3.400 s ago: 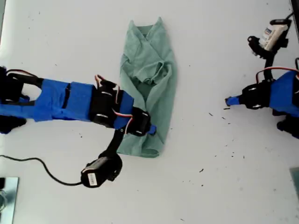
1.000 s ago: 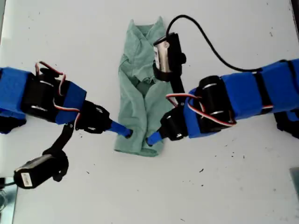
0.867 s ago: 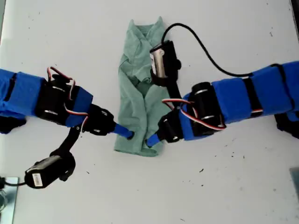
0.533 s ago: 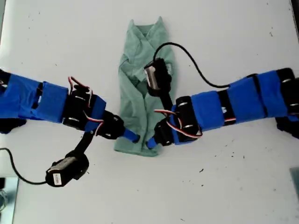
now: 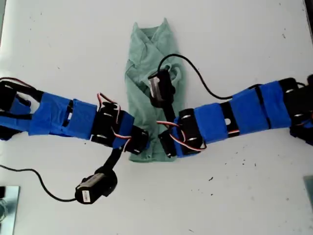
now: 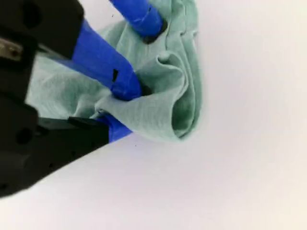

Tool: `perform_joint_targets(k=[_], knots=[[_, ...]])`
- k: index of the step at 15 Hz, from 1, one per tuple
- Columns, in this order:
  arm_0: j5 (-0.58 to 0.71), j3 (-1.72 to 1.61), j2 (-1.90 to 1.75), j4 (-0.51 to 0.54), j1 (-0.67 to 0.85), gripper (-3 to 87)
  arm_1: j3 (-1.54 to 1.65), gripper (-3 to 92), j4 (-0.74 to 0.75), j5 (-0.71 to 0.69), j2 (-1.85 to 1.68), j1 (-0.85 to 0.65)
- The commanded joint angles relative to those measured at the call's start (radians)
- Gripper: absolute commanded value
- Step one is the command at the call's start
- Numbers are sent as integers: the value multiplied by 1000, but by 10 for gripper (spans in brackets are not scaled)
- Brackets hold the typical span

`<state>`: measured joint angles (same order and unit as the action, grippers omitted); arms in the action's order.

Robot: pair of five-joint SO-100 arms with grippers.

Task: Fold t shirt

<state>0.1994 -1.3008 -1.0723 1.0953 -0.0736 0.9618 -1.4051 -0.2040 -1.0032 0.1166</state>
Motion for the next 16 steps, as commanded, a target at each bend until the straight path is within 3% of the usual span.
perform_joint_targets(k=[1,4,8,13,16], knots=[[-5,57,-17,28,-46,-2,8,-6,-37,-18,-49,26],[5,83,-112,37,-95,-2,5,-6,-152,-94,-304,78],[-3,86,-192,-18,-164,-2,32,-6,-152,-120,-451,152],[-5,84,-264,-20,-149,-2,54,-6,-95,-147,-465,101],[55,78,-413,66,-23,-2,51,-6,-98,-282,-532,-60]])
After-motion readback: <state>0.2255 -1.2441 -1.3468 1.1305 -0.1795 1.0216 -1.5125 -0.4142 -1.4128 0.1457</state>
